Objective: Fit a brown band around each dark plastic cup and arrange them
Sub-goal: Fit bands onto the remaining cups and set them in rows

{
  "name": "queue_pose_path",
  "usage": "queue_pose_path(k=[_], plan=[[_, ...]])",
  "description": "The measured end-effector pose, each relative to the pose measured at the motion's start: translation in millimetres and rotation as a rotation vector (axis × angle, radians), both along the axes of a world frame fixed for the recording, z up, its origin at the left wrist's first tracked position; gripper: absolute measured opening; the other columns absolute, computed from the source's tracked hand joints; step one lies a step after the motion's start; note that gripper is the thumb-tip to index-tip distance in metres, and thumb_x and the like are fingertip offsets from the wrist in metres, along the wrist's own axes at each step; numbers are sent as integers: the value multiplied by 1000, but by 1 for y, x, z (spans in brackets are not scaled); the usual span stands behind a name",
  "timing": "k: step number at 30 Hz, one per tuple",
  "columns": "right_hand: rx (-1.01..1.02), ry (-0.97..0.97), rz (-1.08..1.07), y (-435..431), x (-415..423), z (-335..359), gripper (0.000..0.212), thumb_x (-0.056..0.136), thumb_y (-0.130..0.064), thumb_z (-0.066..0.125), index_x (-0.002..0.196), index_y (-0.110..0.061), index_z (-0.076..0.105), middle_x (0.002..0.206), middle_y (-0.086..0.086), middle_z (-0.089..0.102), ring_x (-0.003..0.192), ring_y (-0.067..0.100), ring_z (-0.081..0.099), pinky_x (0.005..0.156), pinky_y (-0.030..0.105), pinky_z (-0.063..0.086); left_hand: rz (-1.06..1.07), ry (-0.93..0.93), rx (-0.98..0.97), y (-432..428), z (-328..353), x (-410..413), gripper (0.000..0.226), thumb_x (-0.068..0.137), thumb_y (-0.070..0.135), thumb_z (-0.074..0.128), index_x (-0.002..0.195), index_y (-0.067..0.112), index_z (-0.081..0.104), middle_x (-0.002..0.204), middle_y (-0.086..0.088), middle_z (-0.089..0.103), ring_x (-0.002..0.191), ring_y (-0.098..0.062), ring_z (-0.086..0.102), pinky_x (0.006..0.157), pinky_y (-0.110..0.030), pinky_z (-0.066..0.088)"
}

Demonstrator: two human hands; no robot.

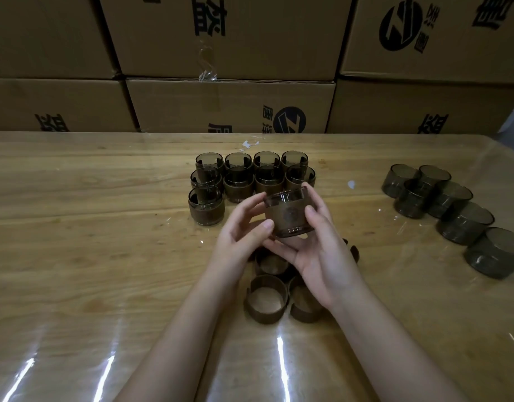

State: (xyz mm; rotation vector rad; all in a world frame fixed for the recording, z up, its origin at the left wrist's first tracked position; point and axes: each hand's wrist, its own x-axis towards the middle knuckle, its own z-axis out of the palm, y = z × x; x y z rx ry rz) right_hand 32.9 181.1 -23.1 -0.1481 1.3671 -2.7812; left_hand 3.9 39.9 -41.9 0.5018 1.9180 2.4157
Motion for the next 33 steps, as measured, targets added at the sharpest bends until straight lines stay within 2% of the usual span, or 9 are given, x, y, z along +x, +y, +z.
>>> queue_pose_path(k=[3,7,10,12,15,19,24,27,33], plan=[[106,16,6,0,0,-1,43,92,-30,51,134,-38,47,117,1,70,111,29,65,85,42,57,-2,18,3,3,2,1,48,81,30,66,126,38,53,114,8,67,109,-13,63,87,-29,52],[271,71,-9,-2,2,-2,56,86,-39,59,138,-44,40,130,4,62,117,25,62,97,39,52,-29,19,9,0,5,1,49,77,44,63,124,48,55,117,8,66,111,-13,63,87,-27,53],[323,103,-1,-4,2,-3,59,85,-42,62,139,-50,38,138,4,55,120,22,60,97,37,52,-59,19,-2,-3,4,0,45,83,41,63,124,56,52,123,9,65,117,-13,61,92,-29,53],[326,117,0,-4,2,-5,59,86,-42,60,140,-49,38,140,4,54,121,22,59,96,36,52,-62,21,3,-2,4,0,43,88,34,58,127,52,51,122,10,65,116,-12,61,89,-27,53],[325,129,-22,-3,2,-6,55,88,-39,58,139,-46,41,132,4,61,120,23,60,92,32,53,-48,27,6,0,4,1,38,93,30,56,128,41,49,112,15,68,106,-5,63,85,-23,54],[345,129,-68,-5,2,-5,50,85,-41,57,133,-46,46,132,5,60,116,21,63,87,28,54,-38,29,4,2,6,2,41,86,27,50,127,33,48,105,21,69,100,2,64,79,-17,52],[356,126,-89,-6,1,-7,46,85,-42,58,129,-48,49,127,1,63,115,20,63,88,29,55,-27,13,19,2,4,0,42,85,26,51,126,30,49,107,15,70,100,-2,65,77,-19,53],[357,121,-100,-7,1,-7,47,84,-44,58,130,-46,49,129,4,62,115,21,63,89,30,55,-13,6,18,2,3,0,41,84,27,53,125,31,51,108,11,69,100,-4,65,76,-19,53],[360,112,-102,-7,1,-8,50,84,-45,57,133,-45,47,129,5,62,114,21,64,88,29,55,3,12,18,5,2,-1,40,84,26,52,124,30,51,104,17,71,98,-2,65,76,-18,53]])
